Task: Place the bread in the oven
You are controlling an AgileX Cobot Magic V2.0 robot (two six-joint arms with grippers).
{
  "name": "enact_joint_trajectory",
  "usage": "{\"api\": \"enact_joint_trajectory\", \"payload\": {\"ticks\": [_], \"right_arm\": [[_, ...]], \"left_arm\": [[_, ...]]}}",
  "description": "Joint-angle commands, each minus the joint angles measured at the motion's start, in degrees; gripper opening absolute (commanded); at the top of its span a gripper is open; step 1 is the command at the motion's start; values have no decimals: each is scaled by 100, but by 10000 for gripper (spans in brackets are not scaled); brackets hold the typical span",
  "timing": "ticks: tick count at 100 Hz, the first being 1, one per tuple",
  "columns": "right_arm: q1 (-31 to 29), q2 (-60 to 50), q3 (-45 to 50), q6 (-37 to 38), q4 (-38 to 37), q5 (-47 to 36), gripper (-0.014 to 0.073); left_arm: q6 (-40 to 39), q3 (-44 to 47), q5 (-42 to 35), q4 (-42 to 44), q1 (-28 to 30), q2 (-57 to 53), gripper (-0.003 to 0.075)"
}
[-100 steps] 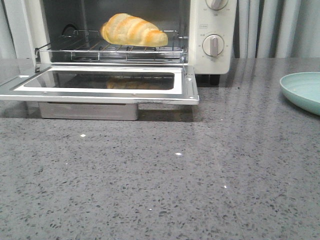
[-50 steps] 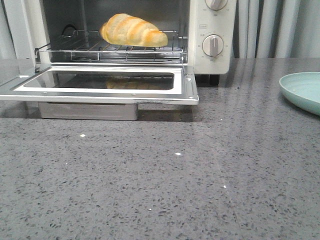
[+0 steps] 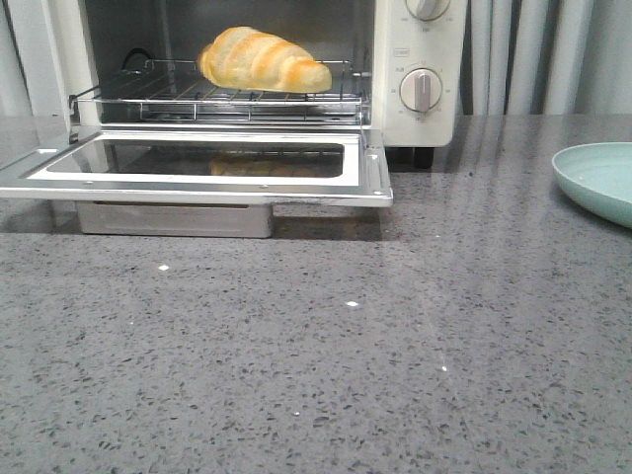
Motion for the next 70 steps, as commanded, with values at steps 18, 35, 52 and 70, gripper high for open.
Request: {"api": "enact_joint_trajectory", "payload": {"ticks": [18,35,52,70], "right_arm": [[-250,-248,150,-10,309,-424,-48],[-293,-273,150,-10,309,-339,-48],[-293,-275,150,-174,309,-145,-48],[-293,-275,150,-255,309,13,-48]], "left_arm": [[19,-168,-459,-56,0,-149,-21],[19,-168,-459,-56,0,-149,-21],[19,-168,-459,-56,0,-149,-21],[19,-168,-459,-56,0,-149,-21]]}}
